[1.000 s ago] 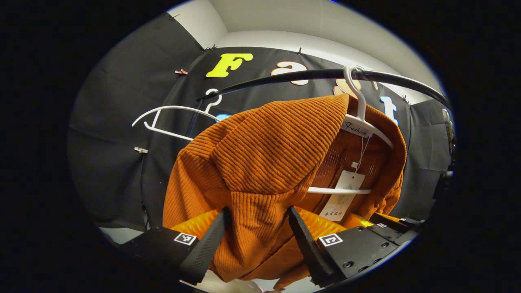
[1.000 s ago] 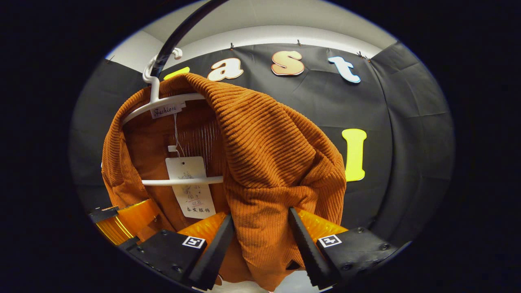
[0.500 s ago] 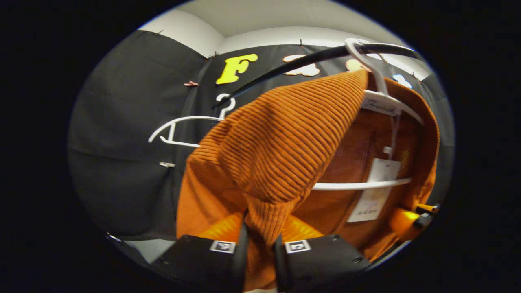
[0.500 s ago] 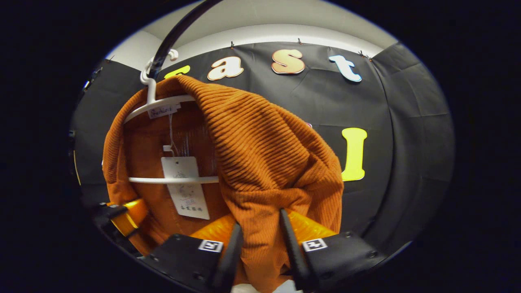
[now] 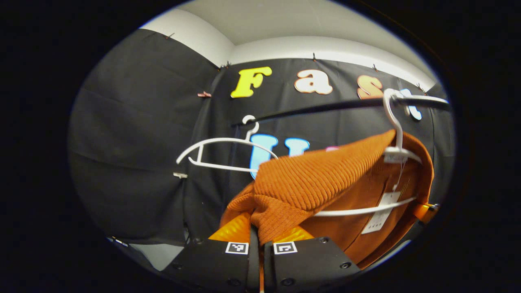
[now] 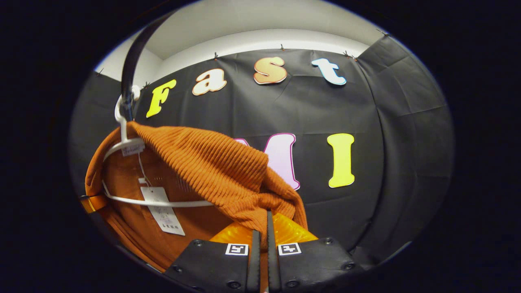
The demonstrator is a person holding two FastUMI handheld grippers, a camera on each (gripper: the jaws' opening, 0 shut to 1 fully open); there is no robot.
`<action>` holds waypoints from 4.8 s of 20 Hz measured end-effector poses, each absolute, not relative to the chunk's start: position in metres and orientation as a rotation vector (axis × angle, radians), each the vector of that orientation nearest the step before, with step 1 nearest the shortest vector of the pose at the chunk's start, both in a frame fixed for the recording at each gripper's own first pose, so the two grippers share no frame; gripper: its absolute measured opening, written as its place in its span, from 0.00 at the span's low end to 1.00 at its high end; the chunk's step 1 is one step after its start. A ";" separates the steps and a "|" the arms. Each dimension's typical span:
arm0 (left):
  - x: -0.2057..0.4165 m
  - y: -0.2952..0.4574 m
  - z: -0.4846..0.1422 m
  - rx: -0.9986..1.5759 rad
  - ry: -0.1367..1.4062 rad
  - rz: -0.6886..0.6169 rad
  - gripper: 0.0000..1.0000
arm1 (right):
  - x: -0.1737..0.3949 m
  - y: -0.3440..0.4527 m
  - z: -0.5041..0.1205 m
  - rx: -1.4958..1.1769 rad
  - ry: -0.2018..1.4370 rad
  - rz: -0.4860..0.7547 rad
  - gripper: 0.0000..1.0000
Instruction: Grasp the clothes on the hanger with both hands and then place them into the laundry hamper below.
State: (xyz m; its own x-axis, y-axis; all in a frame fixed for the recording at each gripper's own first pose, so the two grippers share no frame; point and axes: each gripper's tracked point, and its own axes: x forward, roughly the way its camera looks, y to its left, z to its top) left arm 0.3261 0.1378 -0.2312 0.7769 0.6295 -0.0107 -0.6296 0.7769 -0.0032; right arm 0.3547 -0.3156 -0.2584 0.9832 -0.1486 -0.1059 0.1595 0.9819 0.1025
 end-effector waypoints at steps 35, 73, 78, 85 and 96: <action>0.465 0.216 -0.238 -0.131 0.278 -0.063 0.08 | 0.500 -0.337 -0.241 0.216 0.072 0.196 0.12; 0.333 0.063 -0.480 -0.307 0.599 0.190 0.09 | 0.290 -0.106 -0.447 0.227 0.576 0.488 0.10; 0.313 0.083 -0.540 -0.320 0.794 0.286 0.38 | 0.288 -0.150 -0.493 0.043 0.680 0.381 0.55; 0.288 0.076 -0.563 -0.487 0.839 0.295 0.95 | 0.276 -0.161 -0.490 0.038 0.690 0.366 0.94; 0.267 0.082 -0.498 -0.483 0.683 0.268 0.95 | 0.254 -0.129 -0.447 0.046 0.619 0.387 0.99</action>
